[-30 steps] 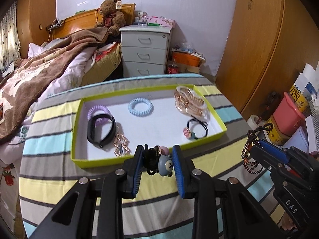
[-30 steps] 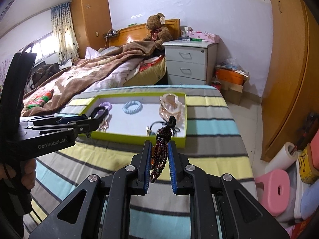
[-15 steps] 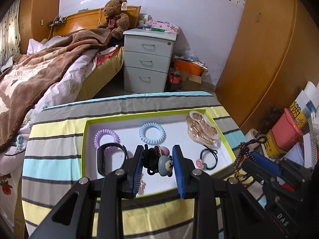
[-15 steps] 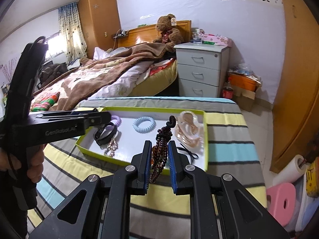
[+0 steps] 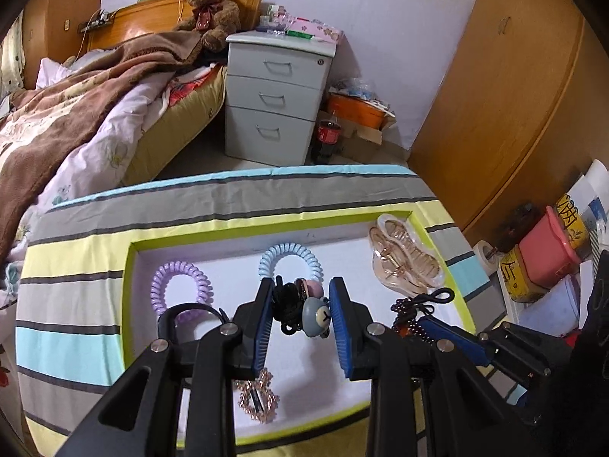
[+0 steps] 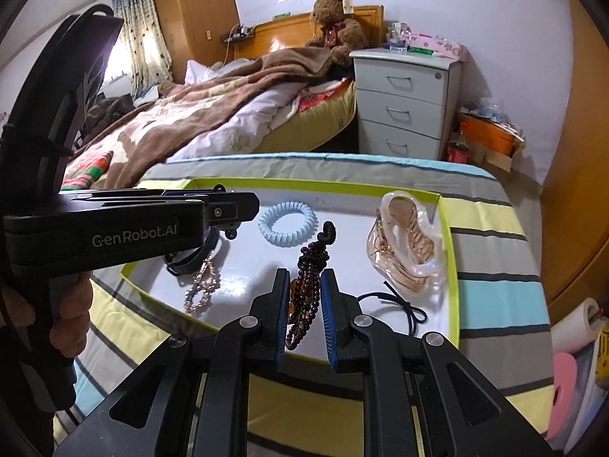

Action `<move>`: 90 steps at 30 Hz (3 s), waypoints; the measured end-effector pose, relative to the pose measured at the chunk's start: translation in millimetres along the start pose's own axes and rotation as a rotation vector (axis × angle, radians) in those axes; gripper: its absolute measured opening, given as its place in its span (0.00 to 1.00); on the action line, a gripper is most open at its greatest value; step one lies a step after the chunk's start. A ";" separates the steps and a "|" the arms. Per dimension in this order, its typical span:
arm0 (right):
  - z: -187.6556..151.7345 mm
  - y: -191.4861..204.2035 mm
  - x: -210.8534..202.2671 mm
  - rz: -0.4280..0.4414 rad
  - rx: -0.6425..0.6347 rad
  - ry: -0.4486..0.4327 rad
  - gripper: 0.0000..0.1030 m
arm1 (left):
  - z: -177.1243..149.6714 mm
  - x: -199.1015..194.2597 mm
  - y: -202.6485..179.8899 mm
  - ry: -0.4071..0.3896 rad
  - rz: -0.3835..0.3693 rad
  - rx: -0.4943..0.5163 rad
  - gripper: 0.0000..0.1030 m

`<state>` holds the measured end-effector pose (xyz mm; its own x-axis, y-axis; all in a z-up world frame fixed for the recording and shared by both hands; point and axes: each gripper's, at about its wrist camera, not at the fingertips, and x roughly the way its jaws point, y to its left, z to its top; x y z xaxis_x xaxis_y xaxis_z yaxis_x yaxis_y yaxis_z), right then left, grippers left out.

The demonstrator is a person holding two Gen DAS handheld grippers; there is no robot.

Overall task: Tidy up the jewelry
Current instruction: 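Carry the keychain into the tray while the right carries the beaded bracelet there, then open the left gripper releasing the keychain while the right releases the bracelet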

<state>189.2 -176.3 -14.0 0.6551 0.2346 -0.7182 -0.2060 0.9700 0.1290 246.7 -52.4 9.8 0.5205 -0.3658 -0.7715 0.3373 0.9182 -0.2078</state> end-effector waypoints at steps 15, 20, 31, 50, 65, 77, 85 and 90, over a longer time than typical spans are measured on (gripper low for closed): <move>0.5 4.5 28.1 -0.027 -0.020 0.047 0.16 | -9.9 29.8 5.6 0.055 0.043 -0.001 0.30; 0.6 4.8 31.3 -0.048 -0.033 0.048 0.16 | -10.3 33.2 7.7 0.064 0.046 -0.007 0.30; -1.5 3.1 35.0 -0.077 -0.043 0.051 0.16 | -12.9 39.6 8.7 0.076 0.043 -0.020 0.30; -2.5 0.6 33.4 -0.082 -0.036 0.056 0.17 | -13.7 42.3 8.4 0.085 0.040 -0.021 0.33; -4.4 -3.3 30.3 -0.079 -0.022 0.052 0.29 | -9.7 39.0 9.0 0.077 0.038 -0.028 0.42; -5.7 -5.2 19.0 -0.073 -0.010 0.033 0.48 | -10.7 27.5 4.4 0.059 0.053 -0.029 0.50; -7.4 -5.7 8.5 -0.077 0.000 0.019 0.48 | -14.2 12.8 2.3 0.037 0.064 -0.037 0.53; -11.3 -5.2 -4.2 -0.074 0.010 0.000 0.48 | -18.8 -3.5 0.5 0.006 0.095 -0.038 0.53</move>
<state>179.4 -183.1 -19.3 0.6683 0.1623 -0.7260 -0.1500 0.9853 0.0822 230.3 -47.8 1.1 0.5443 -0.2760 -0.7922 0.2563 0.9539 -0.1563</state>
